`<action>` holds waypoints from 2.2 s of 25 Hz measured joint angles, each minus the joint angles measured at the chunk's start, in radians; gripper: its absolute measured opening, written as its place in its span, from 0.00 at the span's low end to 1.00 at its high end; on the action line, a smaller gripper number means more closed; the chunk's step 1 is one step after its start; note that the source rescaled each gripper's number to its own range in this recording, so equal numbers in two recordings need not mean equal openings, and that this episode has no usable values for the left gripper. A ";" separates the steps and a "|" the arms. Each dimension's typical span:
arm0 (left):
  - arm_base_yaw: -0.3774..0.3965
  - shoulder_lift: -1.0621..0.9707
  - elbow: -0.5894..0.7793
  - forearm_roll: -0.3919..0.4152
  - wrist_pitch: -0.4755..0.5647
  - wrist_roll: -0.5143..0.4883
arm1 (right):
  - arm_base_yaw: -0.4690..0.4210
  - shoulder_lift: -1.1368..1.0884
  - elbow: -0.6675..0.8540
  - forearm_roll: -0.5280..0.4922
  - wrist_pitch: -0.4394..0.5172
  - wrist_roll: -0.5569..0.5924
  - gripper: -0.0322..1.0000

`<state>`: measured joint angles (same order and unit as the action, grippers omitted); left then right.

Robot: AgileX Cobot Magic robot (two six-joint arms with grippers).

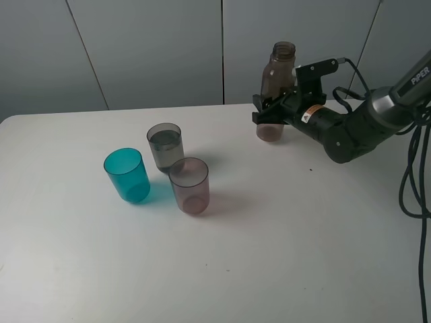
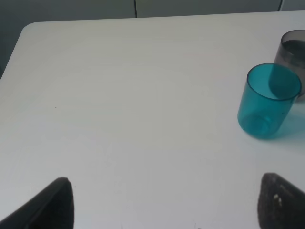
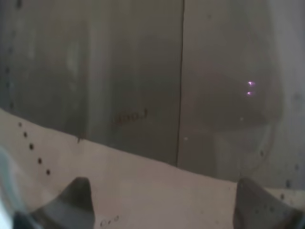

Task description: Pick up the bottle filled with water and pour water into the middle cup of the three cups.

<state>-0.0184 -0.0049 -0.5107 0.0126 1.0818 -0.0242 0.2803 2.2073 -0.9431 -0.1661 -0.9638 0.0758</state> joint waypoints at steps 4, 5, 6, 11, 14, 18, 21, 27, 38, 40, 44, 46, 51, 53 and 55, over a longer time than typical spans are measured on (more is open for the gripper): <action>0.000 0.000 0.000 0.000 0.000 0.000 | 0.000 0.004 0.000 0.000 0.003 0.000 0.03; 0.000 0.000 0.000 0.000 0.000 0.000 | 0.000 0.004 0.000 0.000 0.009 0.000 0.03; 0.000 0.000 0.000 0.000 0.000 0.000 | 0.000 0.004 0.000 0.003 0.020 -0.002 0.03; 0.000 0.000 0.000 0.000 0.000 0.000 | 0.000 0.004 0.000 0.016 0.059 -0.014 0.03; 0.000 0.000 0.000 0.000 0.000 0.000 | 0.000 0.004 0.000 0.020 0.061 -0.017 0.03; 0.000 0.000 0.000 0.000 0.000 0.000 | 0.000 0.004 0.000 0.020 0.061 -0.017 0.03; 0.000 0.000 0.000 0.000 0.000 0.000 | 0.000 0.004 0.000 0.022 0.061 -0.012 0.03; 0.000 0.000 0.000 0.000 0.000 0.000 | 0.000 0.004 0.021 0.022 0.061 -0.010 0.95; 0.000 0.000 0.000 0.000 0.000 0.000 | 0.000 -0.148 0.271 0.075 0.182 -0.041 0.99; 0.000 0.000 0.000 0.000 0.000 0.000 | 0.000 -0.199 0.333 0.091 0.184 -0.060 1.00; 0.000 0.000 0.000 0.000 0.000 0.000 | 0.000 -0.310 0.401 0.106 0.219 -0.084 1.00; 0.000 0.000 0.000 0.000 0.000 0.000 | 0.000 -0.381 0.406 0.106 0.281 -0.087 1.00; 0.000 0.000 0.000 0.000 0.000 0.000 | 0.000 -0.657 0.406 0.106 0.524 -0.089 1.00; 0.000 0.000 0.000 0.000 0.000 0.000 | 0.000 -0.789 0.397 0.106 0.677 -0.089 1.00; 0.000 0.000 0.000 0.000 0.000 0.000 | 0.000 -0.934 0.366 0.106 0.894 -0.089 1.00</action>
<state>-0.0184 -0.0049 -0.5107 0.0126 1.0818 -0.0242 0.2803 1.2737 -0.5768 -0.0603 -0.0693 -0.0131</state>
